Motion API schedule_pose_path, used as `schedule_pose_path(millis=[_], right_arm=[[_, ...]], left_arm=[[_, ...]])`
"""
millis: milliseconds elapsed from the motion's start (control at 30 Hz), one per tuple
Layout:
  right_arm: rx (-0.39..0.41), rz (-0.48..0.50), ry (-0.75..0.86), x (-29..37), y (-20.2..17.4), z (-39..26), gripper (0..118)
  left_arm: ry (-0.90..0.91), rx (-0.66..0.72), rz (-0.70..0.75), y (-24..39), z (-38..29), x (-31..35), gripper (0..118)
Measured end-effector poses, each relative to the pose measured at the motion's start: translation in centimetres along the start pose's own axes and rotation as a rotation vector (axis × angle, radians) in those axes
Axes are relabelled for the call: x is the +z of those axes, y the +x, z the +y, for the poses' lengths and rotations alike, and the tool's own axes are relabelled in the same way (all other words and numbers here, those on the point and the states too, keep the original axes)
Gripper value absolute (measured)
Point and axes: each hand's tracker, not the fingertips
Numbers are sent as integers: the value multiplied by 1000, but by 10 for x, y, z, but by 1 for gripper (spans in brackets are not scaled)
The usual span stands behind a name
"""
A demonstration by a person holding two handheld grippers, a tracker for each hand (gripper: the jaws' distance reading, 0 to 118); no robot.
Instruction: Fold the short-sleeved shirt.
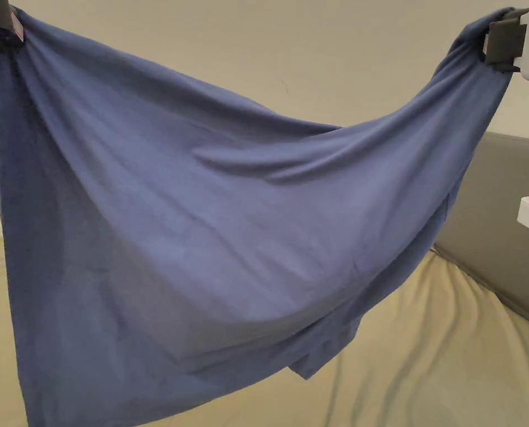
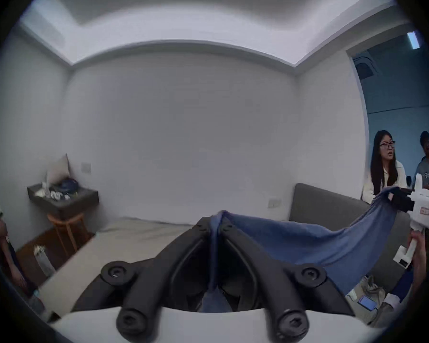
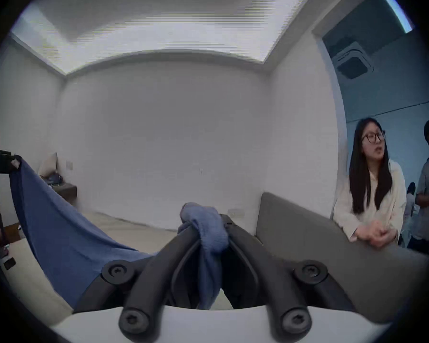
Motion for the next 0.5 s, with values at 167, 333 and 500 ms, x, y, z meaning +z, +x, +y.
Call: schedule_pose_path(millis=[167, 333, 500], right_arm=[[-13, 16, 33, -24, -14, 33, 6], [-39, 35, 1, -79, -33, 43, 6], [-35, -14, -55, -149, -48, 40, 6]], left_arm=[[24, -23, 69, -18, 37, -12, 3], [25, 29, 107, -42, 47, -52, 3], [-38, 99, 171, -61, 39, -124, 3]])
